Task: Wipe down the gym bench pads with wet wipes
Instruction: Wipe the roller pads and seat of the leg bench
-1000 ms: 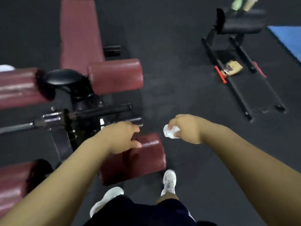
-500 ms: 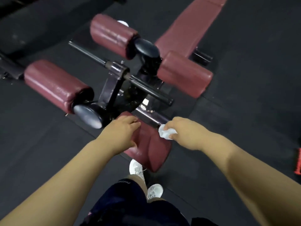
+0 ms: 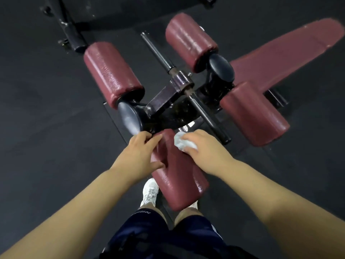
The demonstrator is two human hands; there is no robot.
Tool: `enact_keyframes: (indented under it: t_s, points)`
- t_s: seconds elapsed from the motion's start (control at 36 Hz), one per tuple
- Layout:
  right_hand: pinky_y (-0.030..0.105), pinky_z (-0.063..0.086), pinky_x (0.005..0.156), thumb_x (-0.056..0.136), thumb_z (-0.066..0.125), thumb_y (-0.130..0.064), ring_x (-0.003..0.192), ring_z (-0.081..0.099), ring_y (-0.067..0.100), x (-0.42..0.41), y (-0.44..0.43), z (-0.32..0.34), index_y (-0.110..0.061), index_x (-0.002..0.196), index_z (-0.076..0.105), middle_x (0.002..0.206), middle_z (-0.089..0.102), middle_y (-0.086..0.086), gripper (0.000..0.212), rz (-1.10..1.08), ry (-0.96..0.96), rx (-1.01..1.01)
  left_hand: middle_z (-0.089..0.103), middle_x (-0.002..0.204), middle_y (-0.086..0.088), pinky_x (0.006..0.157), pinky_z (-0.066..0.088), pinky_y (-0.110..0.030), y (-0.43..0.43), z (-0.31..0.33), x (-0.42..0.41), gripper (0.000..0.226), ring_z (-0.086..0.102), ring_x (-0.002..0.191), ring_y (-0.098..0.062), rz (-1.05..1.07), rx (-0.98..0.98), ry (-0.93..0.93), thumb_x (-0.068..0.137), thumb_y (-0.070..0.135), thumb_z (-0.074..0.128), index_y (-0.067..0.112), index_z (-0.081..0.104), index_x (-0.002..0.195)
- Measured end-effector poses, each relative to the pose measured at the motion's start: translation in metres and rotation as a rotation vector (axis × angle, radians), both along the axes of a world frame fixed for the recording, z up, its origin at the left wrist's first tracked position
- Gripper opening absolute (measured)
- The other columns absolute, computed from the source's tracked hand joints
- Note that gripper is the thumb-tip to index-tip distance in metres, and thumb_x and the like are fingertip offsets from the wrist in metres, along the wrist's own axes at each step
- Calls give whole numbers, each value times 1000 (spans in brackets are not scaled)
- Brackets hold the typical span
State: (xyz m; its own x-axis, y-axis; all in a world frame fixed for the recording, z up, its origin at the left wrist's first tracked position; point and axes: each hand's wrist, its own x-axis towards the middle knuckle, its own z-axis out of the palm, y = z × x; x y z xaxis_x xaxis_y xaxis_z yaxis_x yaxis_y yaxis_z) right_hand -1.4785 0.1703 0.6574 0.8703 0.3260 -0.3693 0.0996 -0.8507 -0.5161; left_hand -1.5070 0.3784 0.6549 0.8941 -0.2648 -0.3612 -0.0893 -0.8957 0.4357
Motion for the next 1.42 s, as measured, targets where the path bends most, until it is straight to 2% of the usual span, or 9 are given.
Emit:
enact_keyframes:
  t_s: [0.31, 0.39, 0.47, 0.72, 0.89, 1.03, 1.17, 1.31, 1.42]
  points:
    - [39, 42, 92, 94, 47, -8, 107, 48, 25, 47, 27, -7, -19, 131, 53, 122, 47, 3, 39, 400, -141, 98, 17, 155, 9, 108, 26, -24, -31, -9, -49, 78, 28, 138, -9, 538, -103, 42, 85, 43, 64, 18, 26, 149]
    - [46, 47, 81, 85, 48, 2, 97, 49, 31, 50, 36, -19, -17, 120, 61, 110, 51, 6, 41, 511, -223, 107, 17, 156, 8, 110, 23, -20, -43, -14, -65, 73, 26, 140, -7, 599, -124, 23, 88, 41, 61, 18, 28, 148]
    - [47, 47, 73, 82, 49, 3, 87, 49, 34, 45, 35, -26, -14, 111, 65, 99, 52, 7, 37, 559, -278, 145, 22, 155, 8, 111, 31, -28, -53, -18, -78, 73, 35, 135, -9, 662, -186, 25, 84, 43, 65, 21, 33, 146]
    - [44, 47, 67, 84, 48, -4, 74, 49, 31, -22, -25, -21, -12, 101, 69, 94, 60, 6, 28, 697, -254, 281, 32, 150, 10, 104, 42, -33, -59, -24, -103, 71, 52, 120, -11, 723, -259, 79, 82, 39, 69, 24, 37, 144]
    - [29, 44, 79, 90, 49, -12, 85, 52, 24, -51, -61, -22, -20, 111, 65, 104, 58, -3, 27, 698, -191, 303, 37, 145, 10, 102, 44, -30, -49, -22, -106, 63, 55, 115, -11, 660, -277, 102, 84, 34, 68, 22, 43, 141]
    - [40, 48, 76, 78, 56, 7, 80, 57, 35, -29, -34, -29, -8, 104, 68, 99, 62, 11, 33, 683, -333, 308, 38, 142, 9, 103, 42, -33, -46, -22, -102, 60, 49, 120, -11, 596, -234, 31, 84, 38, 67, 19, 48, 137]
    - [32, 40, 78, 76, 53, 4, 86, 57, 33, 28, 22, -34, -4, 95, 71, 94, 61, 15, 28, 427, -386, 294, 36, 142, 8, 102, 42, -33, -52, -17, -87, 68, 51, 118, -13, 615, -235, -24, 81, 46, 68, 15, 46, 138]
    - [3, 31, 79, 88, 53, -1, 94, 49, 12, 38, 26, -33, -13, 107, 68, 101, 55, -1, 27, 250, -274, 280, 18, 154, -2, 108, 33, -31, -64, -9, -67, 93, 36, 134, -19, 598, -149, 44, 75, 55, 68, 14, 28, 147]
    - [10, 35, 87, 91, 59, -7, 99, 54, 17, 11, -4, -31, -10, 115, 66, 107, 59, 7, 26, 317, -240, 309, -5, 159, -6, 107, 35, -36, -74, -10, -65, 112, 32, 138, -24, 541, -54, 147, 72, 58, 69, 12, 5, 151]
